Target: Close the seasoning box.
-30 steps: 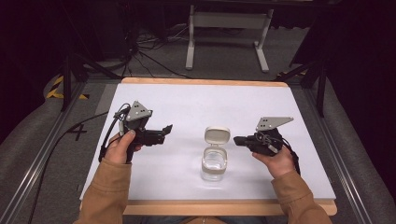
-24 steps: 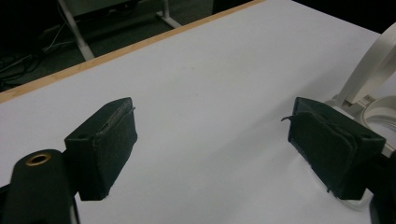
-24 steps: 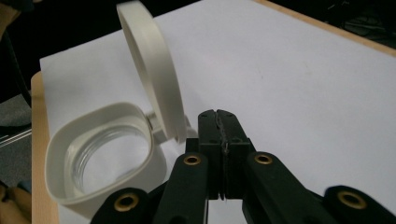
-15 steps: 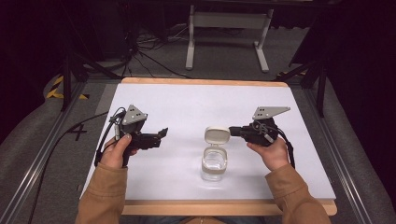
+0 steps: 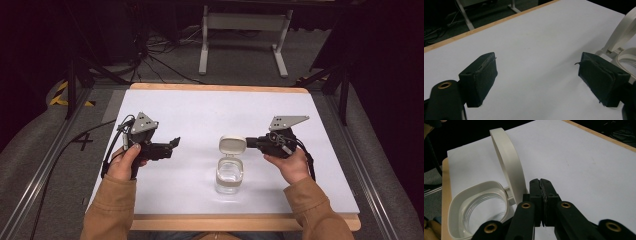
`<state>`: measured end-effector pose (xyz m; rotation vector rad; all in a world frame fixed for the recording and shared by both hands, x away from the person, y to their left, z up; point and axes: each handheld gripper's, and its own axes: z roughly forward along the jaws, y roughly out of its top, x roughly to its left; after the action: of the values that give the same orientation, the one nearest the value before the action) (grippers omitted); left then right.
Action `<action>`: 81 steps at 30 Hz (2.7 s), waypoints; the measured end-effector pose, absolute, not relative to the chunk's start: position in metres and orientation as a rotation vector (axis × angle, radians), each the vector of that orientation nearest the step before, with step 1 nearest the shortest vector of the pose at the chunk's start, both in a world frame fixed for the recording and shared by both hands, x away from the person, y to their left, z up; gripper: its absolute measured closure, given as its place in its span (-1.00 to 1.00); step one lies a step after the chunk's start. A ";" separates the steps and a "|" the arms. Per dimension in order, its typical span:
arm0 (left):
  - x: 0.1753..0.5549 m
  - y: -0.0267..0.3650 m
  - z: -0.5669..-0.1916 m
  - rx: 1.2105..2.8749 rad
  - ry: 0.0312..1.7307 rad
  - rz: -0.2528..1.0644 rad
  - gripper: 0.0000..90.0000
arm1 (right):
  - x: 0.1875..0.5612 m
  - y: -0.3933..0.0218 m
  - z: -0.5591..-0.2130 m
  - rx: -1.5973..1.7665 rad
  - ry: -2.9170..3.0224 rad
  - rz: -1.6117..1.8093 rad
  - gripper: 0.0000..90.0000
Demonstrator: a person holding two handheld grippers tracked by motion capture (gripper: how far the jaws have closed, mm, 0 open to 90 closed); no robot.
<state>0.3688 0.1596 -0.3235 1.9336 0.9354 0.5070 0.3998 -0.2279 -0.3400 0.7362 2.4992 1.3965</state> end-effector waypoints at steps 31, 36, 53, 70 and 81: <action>0.378 0.147 -0.322 1.957 0.882 0.490 -0.65 | 0.378 -0.221 -0.335 0.645 2.573 1.324 0.96; 0.378 0.146 -0.322 1.952 0.881 0.485 -0.65 | 0.377 -0.222 -0.335 0.644 2.577 1.329 0.95; 0.379 0.148 -0.322 1.954 0.892 0.482 -0.65 | 0.371 -0.229 -0.322 0.612 2.511 1.462 0.55; 0.381 0.161 -0.323 1.938 0.946 0.519 -0.65 | 0.379 -0.287 -0.311 0.856 2.300 1.436 0.31; 0.384 0.164 -0.325 1.930 0.961 0.523 -0.65 | 0.392 -0.315 -0.325 0.992 2.288 1.314 0.24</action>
<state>0.3835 0.1641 -0.3245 1.9301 0.9614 0.5227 0.3925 -0.3145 -0.3247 0.9915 2.2880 1.3142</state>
